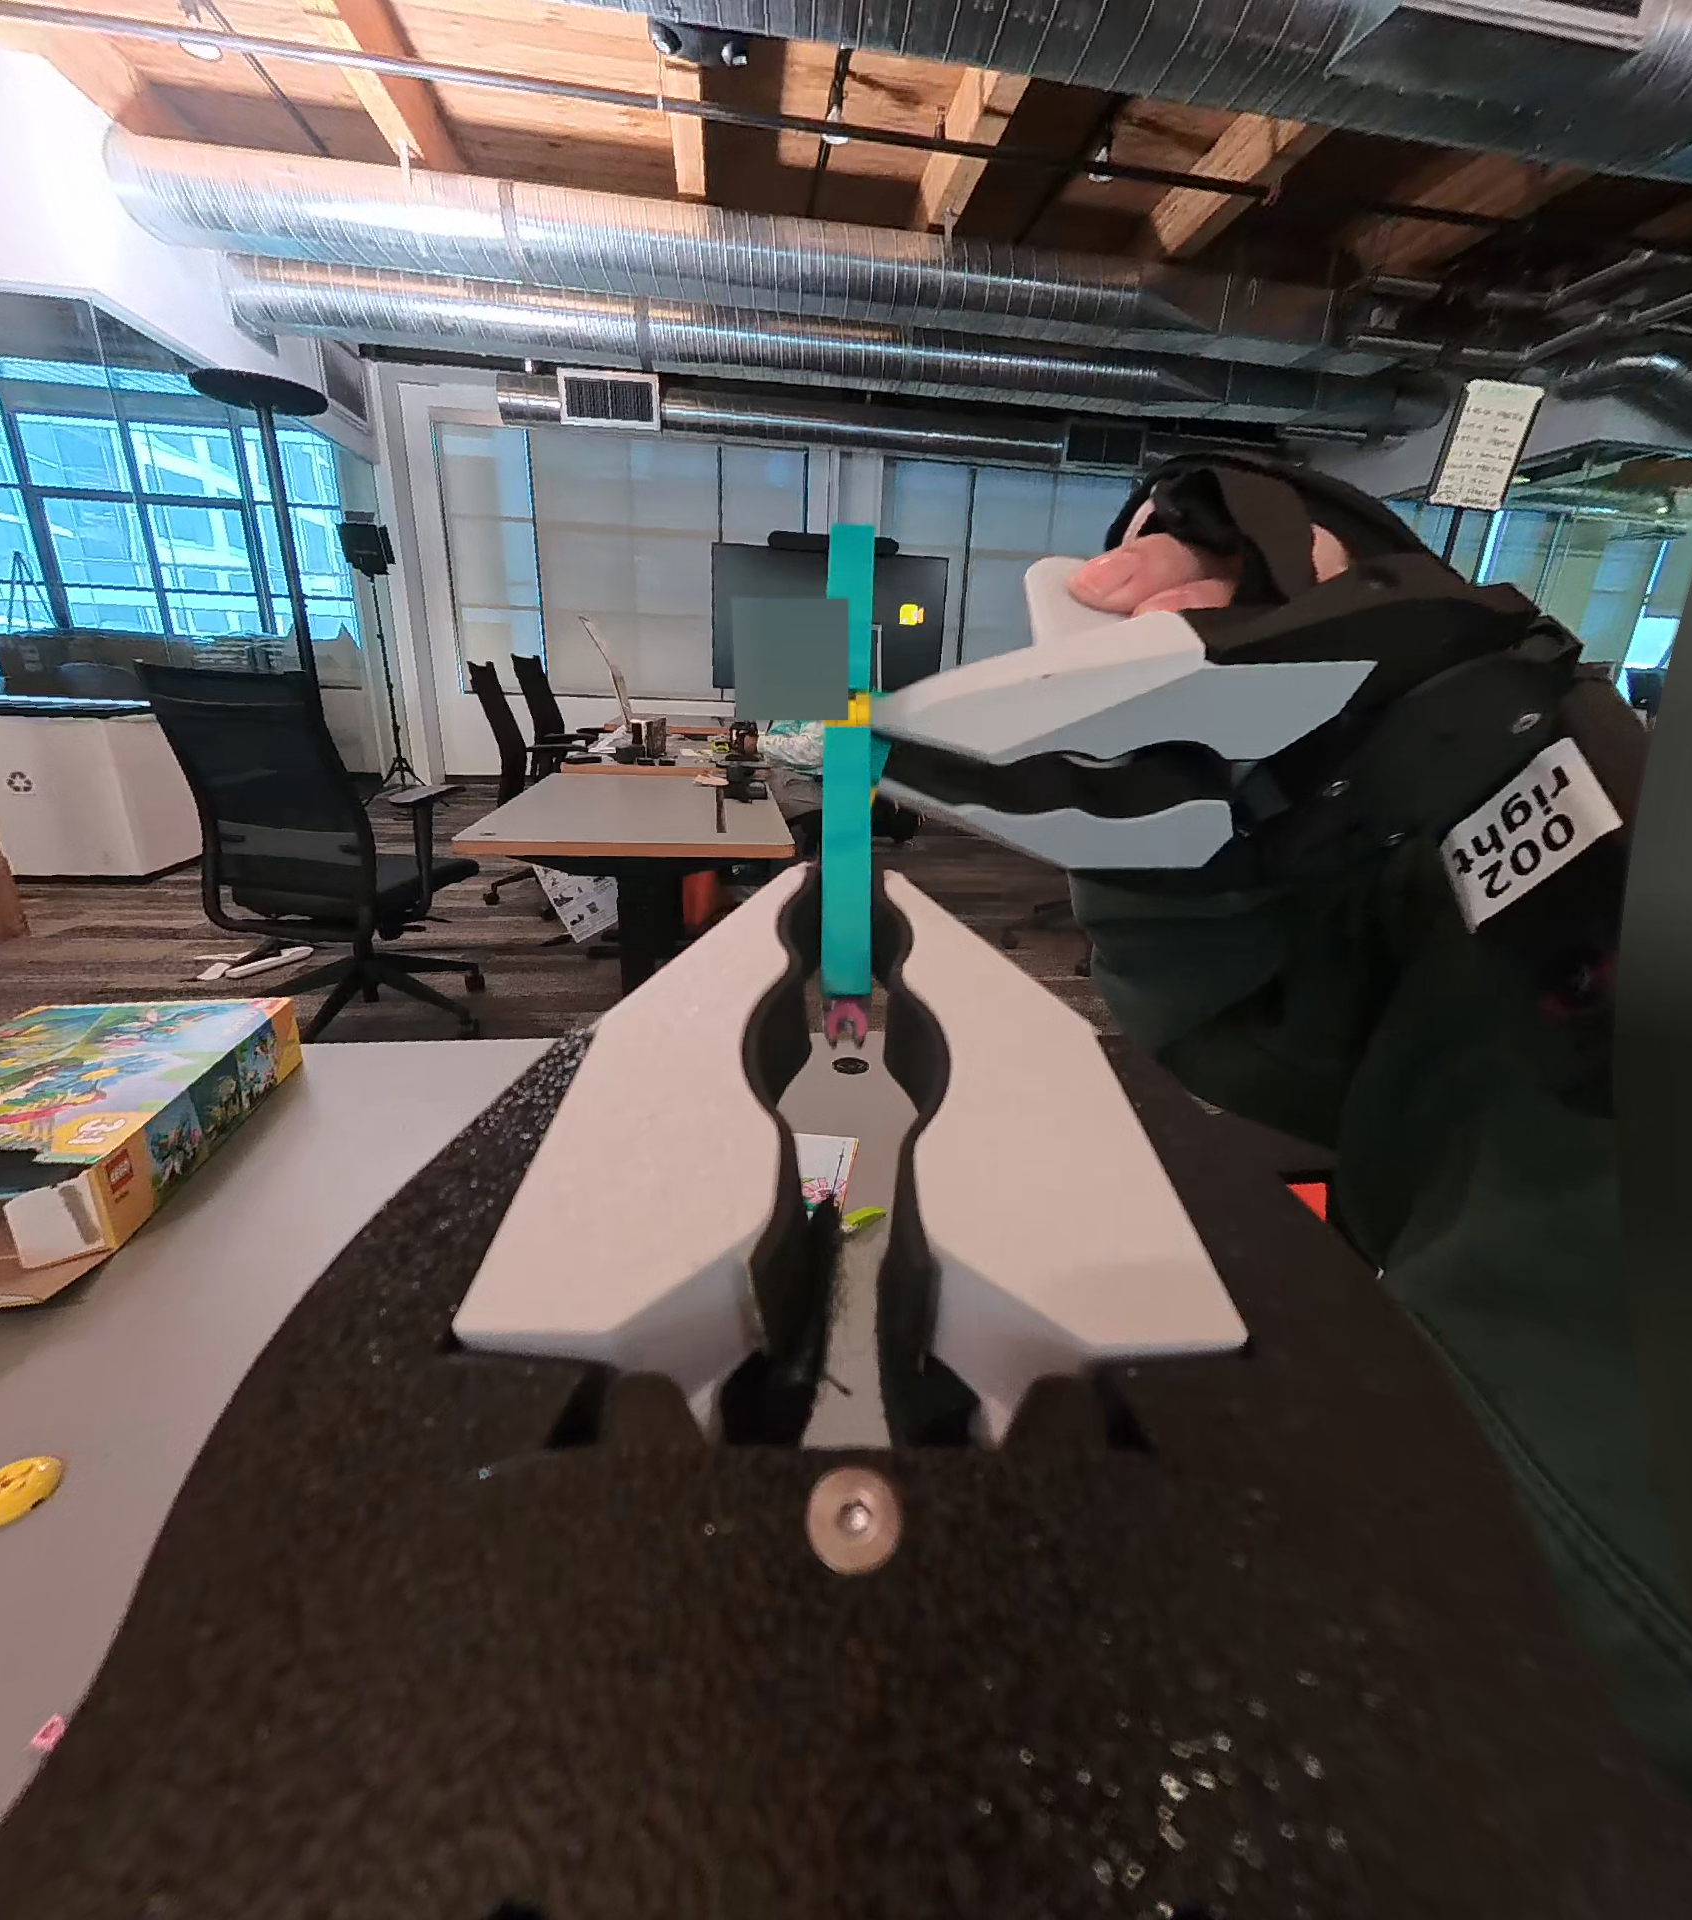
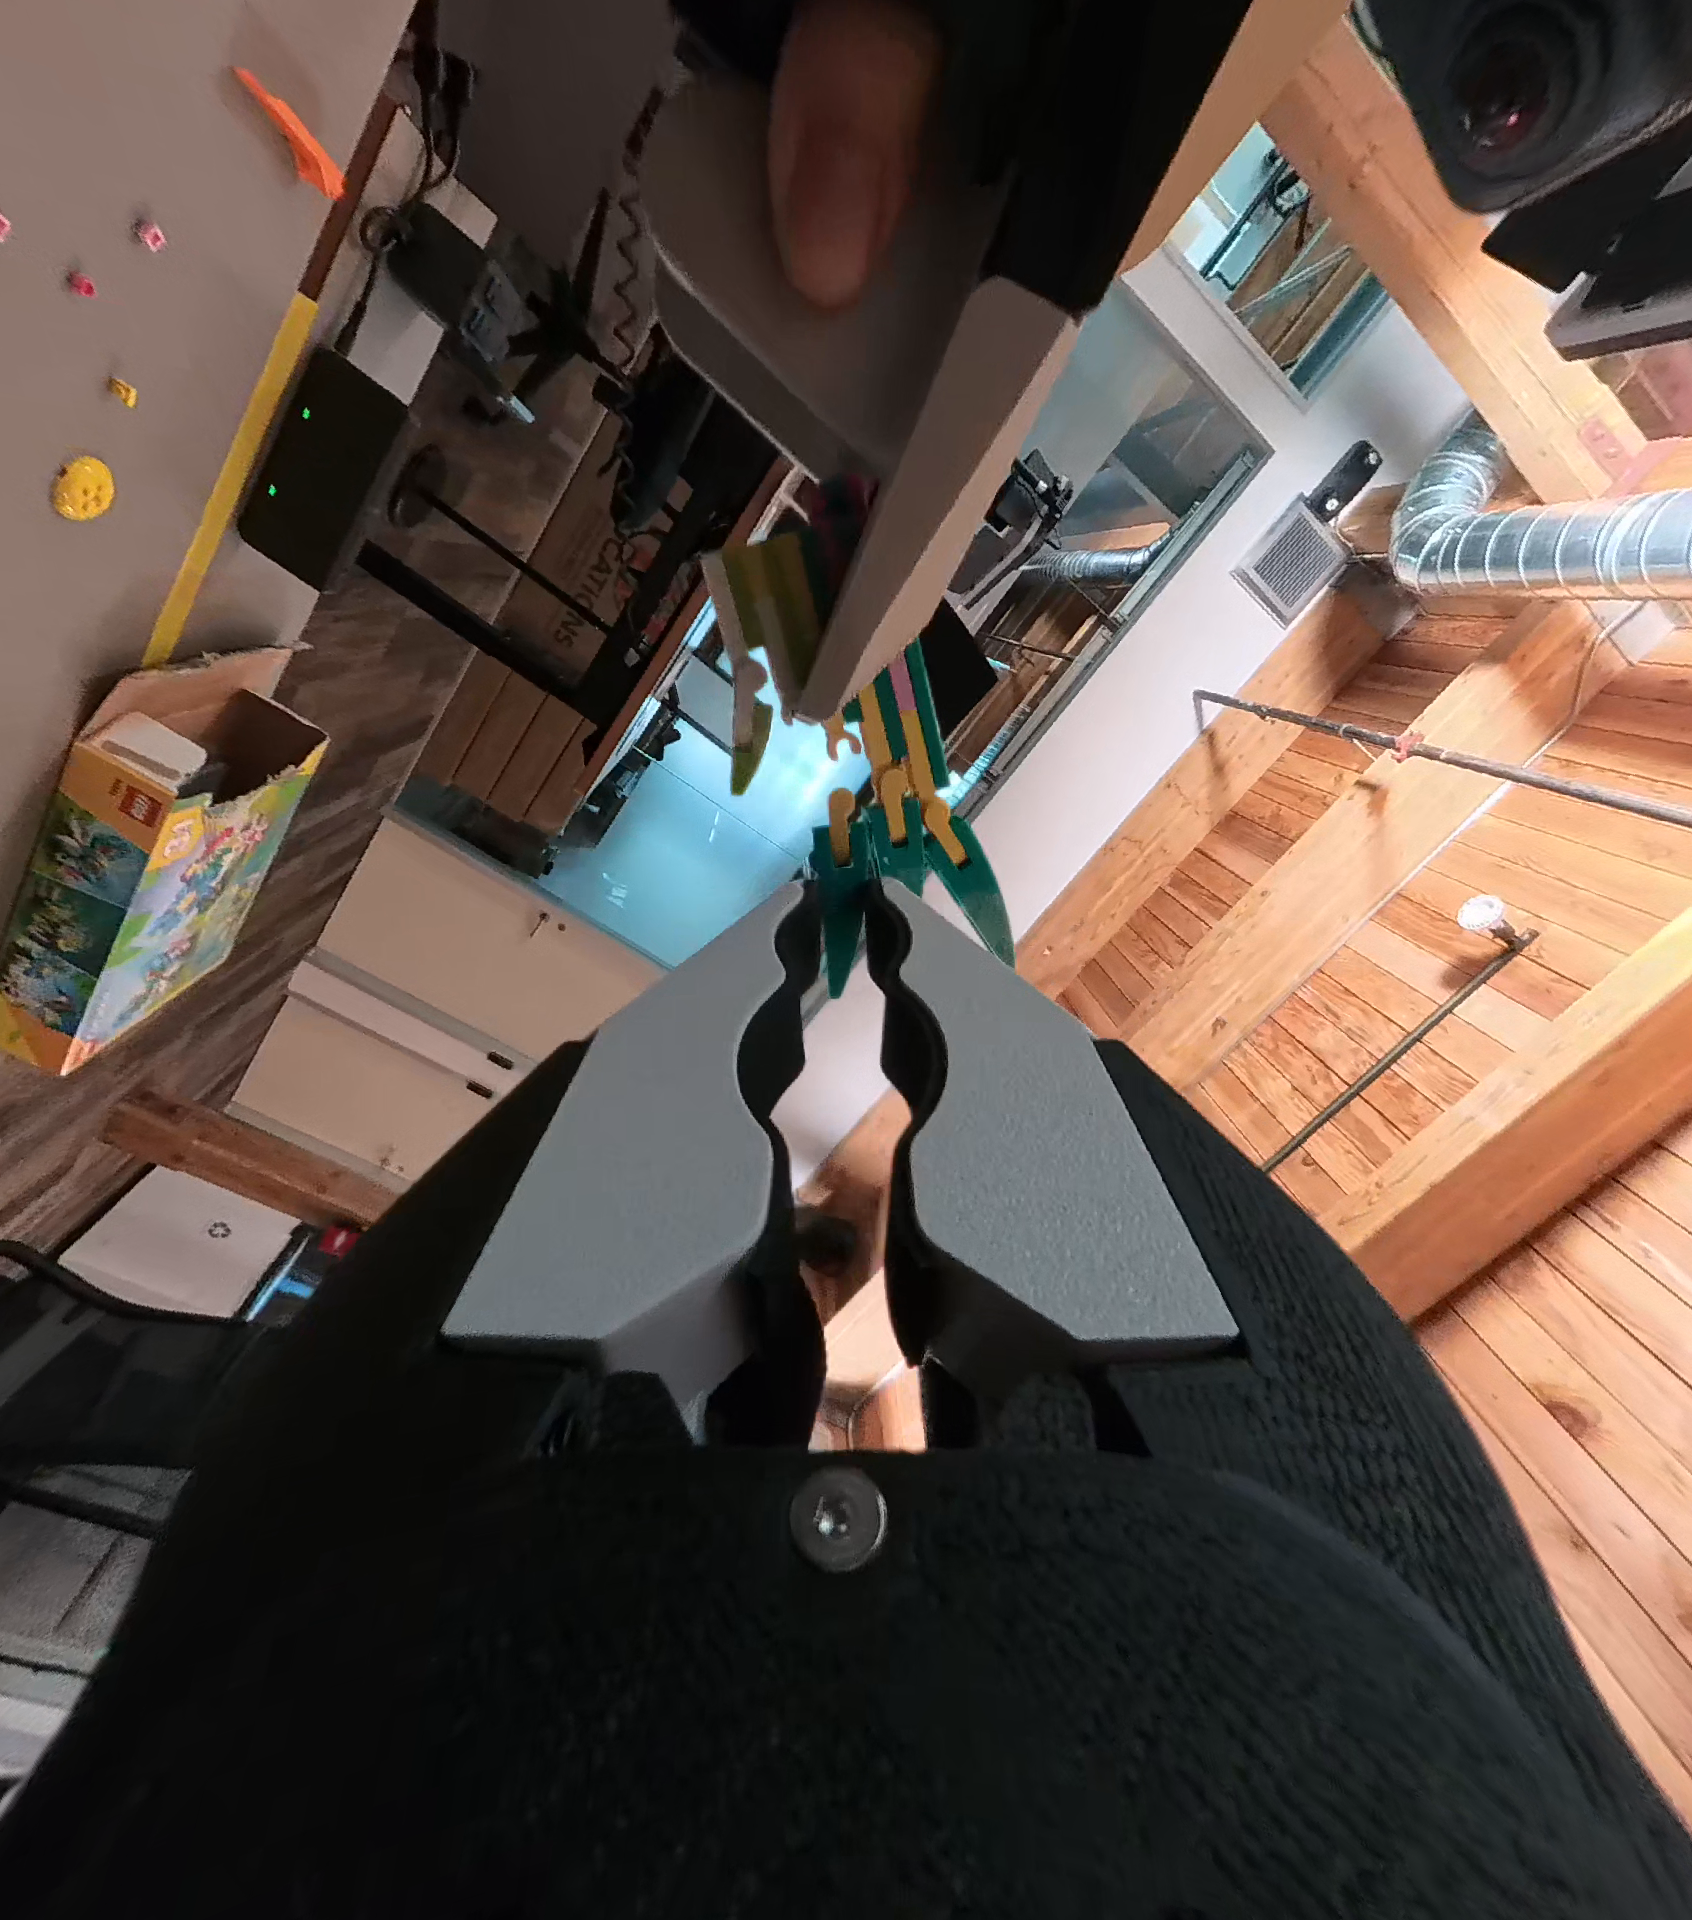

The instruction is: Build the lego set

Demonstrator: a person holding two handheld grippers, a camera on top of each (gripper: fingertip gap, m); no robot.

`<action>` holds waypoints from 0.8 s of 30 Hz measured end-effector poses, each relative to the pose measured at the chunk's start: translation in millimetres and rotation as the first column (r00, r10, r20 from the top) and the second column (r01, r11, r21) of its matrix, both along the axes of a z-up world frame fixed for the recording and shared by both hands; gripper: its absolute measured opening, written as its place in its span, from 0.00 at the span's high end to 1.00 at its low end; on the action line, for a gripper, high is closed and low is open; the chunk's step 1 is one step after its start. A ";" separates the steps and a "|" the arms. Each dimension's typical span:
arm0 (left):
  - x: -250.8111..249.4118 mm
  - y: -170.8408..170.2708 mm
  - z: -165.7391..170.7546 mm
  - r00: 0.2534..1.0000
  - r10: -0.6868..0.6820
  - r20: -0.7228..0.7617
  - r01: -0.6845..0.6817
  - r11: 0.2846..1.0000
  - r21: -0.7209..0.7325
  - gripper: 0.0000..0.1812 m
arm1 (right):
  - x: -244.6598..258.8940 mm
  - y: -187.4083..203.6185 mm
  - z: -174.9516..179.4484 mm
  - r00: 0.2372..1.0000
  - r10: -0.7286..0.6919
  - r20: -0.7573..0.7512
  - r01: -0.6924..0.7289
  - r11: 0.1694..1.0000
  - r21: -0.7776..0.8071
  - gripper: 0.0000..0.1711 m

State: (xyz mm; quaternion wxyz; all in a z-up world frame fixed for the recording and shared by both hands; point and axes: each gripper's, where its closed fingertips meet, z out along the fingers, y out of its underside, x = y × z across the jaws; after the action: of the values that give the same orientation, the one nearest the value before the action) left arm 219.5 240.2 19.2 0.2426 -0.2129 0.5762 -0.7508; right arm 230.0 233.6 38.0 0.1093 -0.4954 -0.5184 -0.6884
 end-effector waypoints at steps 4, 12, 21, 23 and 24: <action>1.2 -0.1 -1.9 1.000 -0.014 -0.014 0.014 1.000 -0.005 0.97 | 1.4 -1.1 0.3 1.000 -0.006 -0.001 0.006 1.000 -0.013 0.96; 1.0 -2.4 -3.9 0.999 -0.036 -0.031 0.036 0.999 -0.007 0.97 | 1.3 -0.8 -1.1 1.000 -0.009 0.006 0.009 1.000 -0.024 0.96; 1.7 -4.8 -5.8 0.997 -0.059 -0.044 0.059 0.998 -0.018 0.97 | 1.1 -1.1 -4.9 1.000 -0.007 0.007 0.007 0.999 -0.045 0.96; 2.0 -5.2 -6.7 0.998 -0.053 -0.043 0.053 0.999 -0.006 0.97 | 0.5 -1.0 -7.5 1.000 0.002 0.015 -0.001 0.998 -0.058 0.96; 1.8 -5.6 -6.5 0.998 -0.052 -0.042 0.051 0.999 -0.004 0.97 | -1.1 -0.6 -9.3 1.000 0.009 0.010 -0.009 0.998 -0.061 0.96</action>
State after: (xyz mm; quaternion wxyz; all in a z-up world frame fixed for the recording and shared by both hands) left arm 221.2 234.6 12.7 0.2106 -0.2142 0.5856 -0.7529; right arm 229.0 233.0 28.7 0.0946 -0.4926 -0.5418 -0.6745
